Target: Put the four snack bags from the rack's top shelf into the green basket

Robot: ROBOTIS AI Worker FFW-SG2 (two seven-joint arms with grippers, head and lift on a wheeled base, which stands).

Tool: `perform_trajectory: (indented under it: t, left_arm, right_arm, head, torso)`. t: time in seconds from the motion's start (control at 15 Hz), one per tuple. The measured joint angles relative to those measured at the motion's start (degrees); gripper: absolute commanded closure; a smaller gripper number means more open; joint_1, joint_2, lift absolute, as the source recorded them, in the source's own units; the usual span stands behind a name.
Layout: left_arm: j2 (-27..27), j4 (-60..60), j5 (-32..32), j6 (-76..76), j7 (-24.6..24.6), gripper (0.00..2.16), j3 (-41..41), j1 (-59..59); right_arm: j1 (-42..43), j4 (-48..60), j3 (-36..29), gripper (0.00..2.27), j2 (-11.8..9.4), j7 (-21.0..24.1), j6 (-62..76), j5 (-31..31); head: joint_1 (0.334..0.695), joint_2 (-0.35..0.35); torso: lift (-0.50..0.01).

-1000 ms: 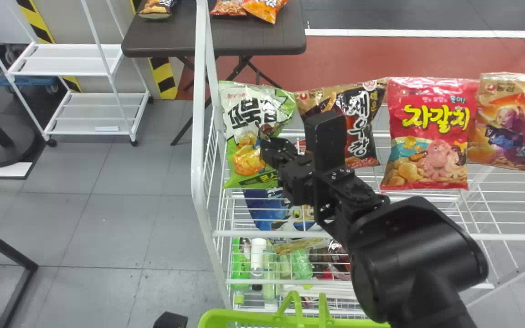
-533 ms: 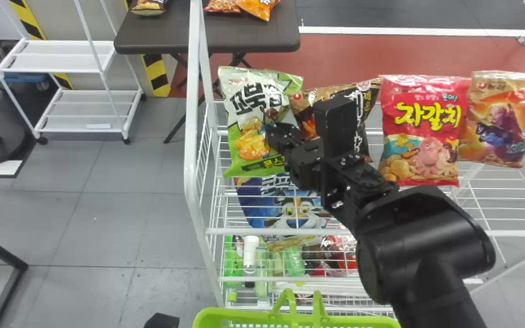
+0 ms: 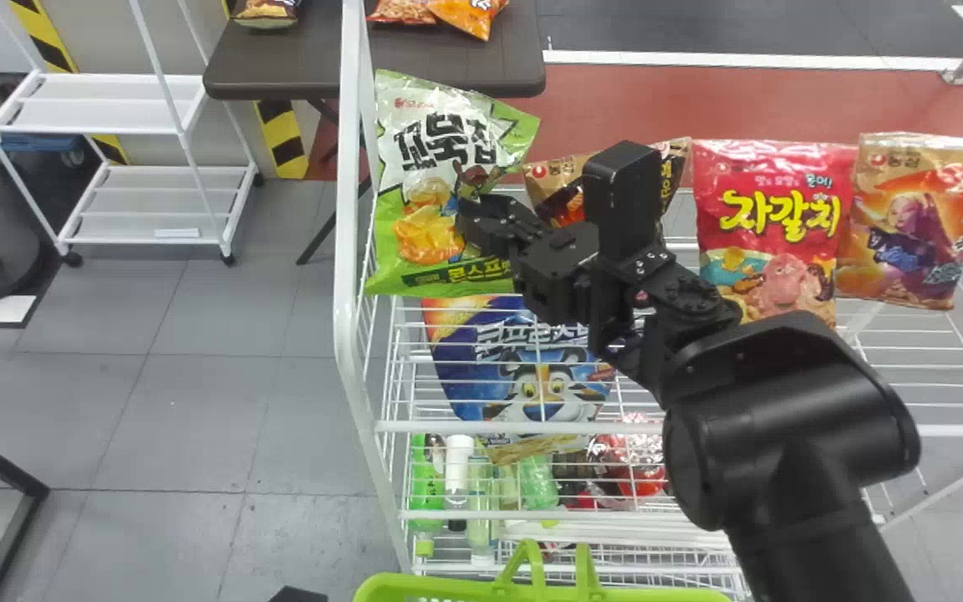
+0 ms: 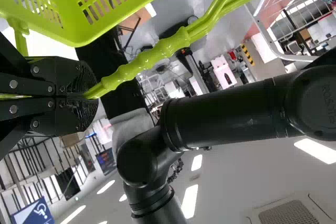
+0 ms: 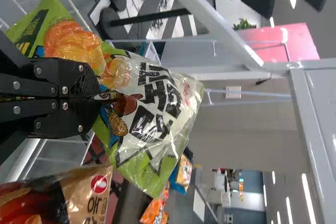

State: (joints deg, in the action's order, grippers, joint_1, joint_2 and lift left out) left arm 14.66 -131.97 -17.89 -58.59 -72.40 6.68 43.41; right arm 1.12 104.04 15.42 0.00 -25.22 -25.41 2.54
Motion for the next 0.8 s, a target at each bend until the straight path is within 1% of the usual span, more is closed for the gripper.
perform_trajectory:
  t: [0.2,0.4,0.53,0.67,0.73,0.8]
  left_arm:
    - [-0.3,-0.1,0.3,0.2,0.0,1.78,0.1,0.2]
    - [-0.4,-0.3,0.8,0.3,0.0,1.78,0.6,0.1]
    - [-0.4,-0.3,0.8,0.4,0.0,1.78,0.6,0.1]
    - [-0.5,-0.3,0.8,1.7,0.0,1.78,0.2,0.0]
    - [-0.6,-0.3,0.8,2.4,0.0,1.78,0.0,-0.1]
    - [-0.6,-0.2,0.8,2.9,0.1,1.78,-0.2,-0.4]
  right_arm:
    - [-3.1,5.4,0.1,2.16,0.0,-1.1,-1.1,0.6]
    - [-7.6,13.1,0.1,2.16,-0.8,-0.9,-5.7,2.8]
    - [-13.1,20.0,-1.2,2.16,-1.1,-0.8,-7.0,5.2]
    - [-19.5,27.2,-4.3,2.16,-2.1,-0.9,-8.7,5.4]
    - [-23.0,31.0,-6.6,2.16,-3.0,-0.9,-10.0,4.7]
    - [-26.5,34.8,-9.5,2.16,-3.6,-1.2,-11.7,3.5]
  head:
    - [0.695,0.019]
    - [0.695,0.003]
    - [0.695,-0.049]
    - [0.695,-0.107]
    - [0.695,-0.183]
    - [0.695,-0.231]
  torso:
    - [0.0]
    - [0.0]
    - [0.0]
    - [0.0]
    - [0.0]
    - [0.0]
